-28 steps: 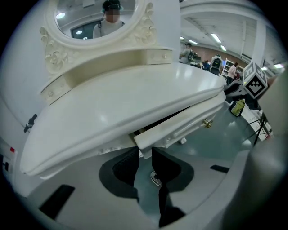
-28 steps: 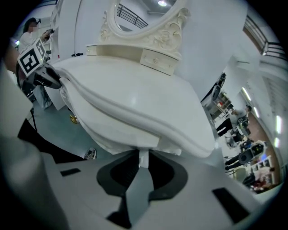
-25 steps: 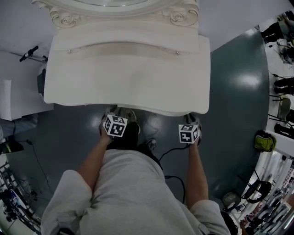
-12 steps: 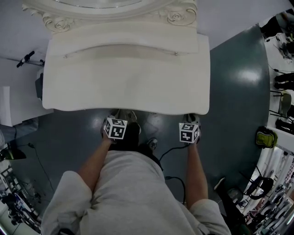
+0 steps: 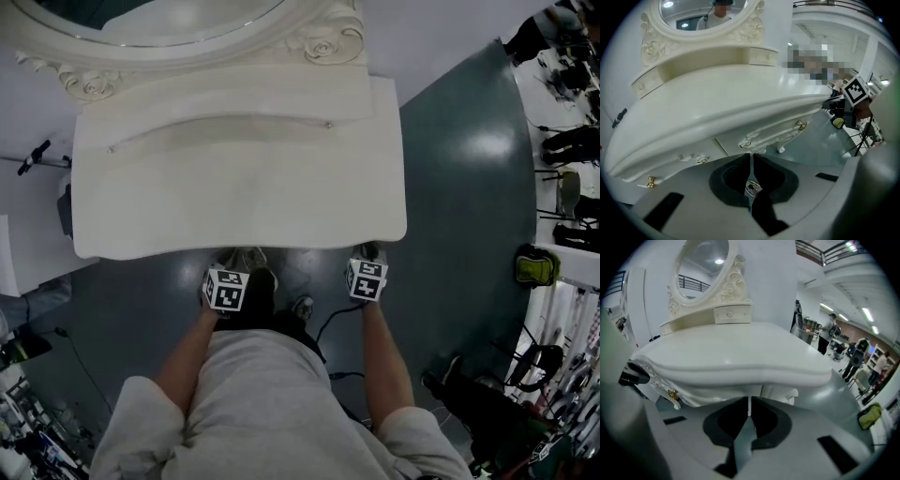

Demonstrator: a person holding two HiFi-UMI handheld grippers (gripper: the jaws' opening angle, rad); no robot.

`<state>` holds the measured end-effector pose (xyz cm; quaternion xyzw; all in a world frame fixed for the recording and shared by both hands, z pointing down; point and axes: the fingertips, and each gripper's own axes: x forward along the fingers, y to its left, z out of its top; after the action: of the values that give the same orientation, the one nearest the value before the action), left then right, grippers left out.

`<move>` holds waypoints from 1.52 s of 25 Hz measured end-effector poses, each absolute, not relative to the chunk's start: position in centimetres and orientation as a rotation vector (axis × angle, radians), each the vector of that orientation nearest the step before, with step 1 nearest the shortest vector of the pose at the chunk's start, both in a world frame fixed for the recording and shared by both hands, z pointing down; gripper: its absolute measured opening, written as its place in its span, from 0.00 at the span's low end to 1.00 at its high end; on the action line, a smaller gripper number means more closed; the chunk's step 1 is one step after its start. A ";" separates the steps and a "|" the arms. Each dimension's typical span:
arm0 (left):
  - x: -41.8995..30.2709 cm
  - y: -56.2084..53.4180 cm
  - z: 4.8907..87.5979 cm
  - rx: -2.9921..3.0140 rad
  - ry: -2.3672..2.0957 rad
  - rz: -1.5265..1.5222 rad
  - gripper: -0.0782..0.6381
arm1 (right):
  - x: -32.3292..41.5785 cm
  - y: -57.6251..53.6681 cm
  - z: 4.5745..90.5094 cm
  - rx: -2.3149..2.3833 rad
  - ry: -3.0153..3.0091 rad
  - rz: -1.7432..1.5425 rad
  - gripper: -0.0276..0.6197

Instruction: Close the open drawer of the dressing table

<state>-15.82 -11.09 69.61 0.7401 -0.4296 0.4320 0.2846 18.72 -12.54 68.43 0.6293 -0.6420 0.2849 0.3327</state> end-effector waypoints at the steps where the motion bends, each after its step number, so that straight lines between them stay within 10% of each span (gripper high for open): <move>1: -15.6 -11.2 69.5 1.989 -1.145 1.150 0.15 | 18.7 -12.6 68.3 1.658 -1.677 0.745 0.09; 38: 4.2 -2.5 42.4 2.425 -1.389 0.350 0.13 | 13.2 -1.1 38.8 1.669 -2.284 0.162 0.07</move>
<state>4.19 -2.52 42.42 0.8497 -0.4867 0.1226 0.1617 13.17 -1.06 38.81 0.5821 -0.7965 0.0564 0.1537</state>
